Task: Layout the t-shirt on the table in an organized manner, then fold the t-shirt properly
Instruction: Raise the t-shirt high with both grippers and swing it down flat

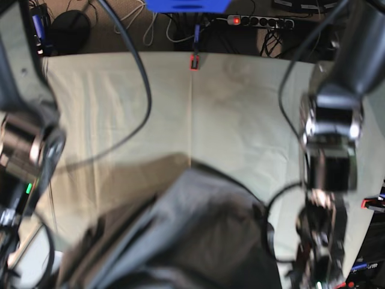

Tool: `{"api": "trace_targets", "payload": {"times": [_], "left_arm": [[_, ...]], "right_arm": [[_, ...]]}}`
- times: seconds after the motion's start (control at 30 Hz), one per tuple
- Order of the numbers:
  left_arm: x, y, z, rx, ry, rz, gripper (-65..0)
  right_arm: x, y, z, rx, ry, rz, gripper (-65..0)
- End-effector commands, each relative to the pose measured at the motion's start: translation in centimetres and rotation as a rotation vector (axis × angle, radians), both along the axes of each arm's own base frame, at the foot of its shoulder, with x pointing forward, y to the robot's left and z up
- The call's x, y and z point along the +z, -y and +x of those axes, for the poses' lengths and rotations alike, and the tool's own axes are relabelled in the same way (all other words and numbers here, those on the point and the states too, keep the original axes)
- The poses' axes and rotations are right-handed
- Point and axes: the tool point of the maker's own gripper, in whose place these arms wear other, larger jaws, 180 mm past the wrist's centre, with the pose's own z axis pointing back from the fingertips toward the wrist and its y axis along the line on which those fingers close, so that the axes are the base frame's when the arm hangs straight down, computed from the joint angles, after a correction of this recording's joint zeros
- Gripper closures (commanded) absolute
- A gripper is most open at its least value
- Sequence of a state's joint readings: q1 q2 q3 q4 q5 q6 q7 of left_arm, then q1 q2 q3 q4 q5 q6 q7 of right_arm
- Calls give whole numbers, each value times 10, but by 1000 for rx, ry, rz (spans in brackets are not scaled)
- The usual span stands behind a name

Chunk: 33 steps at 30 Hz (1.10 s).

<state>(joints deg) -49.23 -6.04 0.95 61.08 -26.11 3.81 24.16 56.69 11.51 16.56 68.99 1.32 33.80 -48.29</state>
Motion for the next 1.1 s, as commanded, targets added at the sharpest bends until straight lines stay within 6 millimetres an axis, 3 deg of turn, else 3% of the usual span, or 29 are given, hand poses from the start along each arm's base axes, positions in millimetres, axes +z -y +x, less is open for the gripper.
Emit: {"api": "trace_targets", "payload": {"times": [0.0, 0.13, 0.27, 0.37, 0.47, 0.63, 0.77, 0.93, 0.97, 1.07], "left_arm": [[55, -4, 7, 11, 118, -2, 0], [119, -10, 13, 23, 214, 0, 0], [165, -10, 9, 20, 292, 1, 0], [176, -18, 7, 34, 309, 13, 0], [172, -27, 7, 46, 304, 18, 0], [132, -50, -5, 78, 268, 58, 0], [74, -40, -27, 48, 208, 86, 0], [-44, -31, -71, 8, 15, 105, 0], [-70, -30, -84, 3, -24, 104, 0], [-126, -26, -128, -7, -97, 106, 0]], "right_arm": [[55, -1, 5, 18, 132, -3, 0], [120, -4, 9, 27, 242, 2, 0], [149, -1, 8, 25, 288, 6, 0], [145, 7, 6, 10, 281, 7, 0], [105, 20, 3, -13, 221, -1, 0], [24, 37, -23, -67, 131, -14, 0], [-41, 17, -51, -36, 57, -23, 0], [-121, -13, -105, 15, -50, -2, 0], [-133, -20, -115, 22, -67, 3, 0], [-172, -37, -153, 43, -119, 18, 0]]}}
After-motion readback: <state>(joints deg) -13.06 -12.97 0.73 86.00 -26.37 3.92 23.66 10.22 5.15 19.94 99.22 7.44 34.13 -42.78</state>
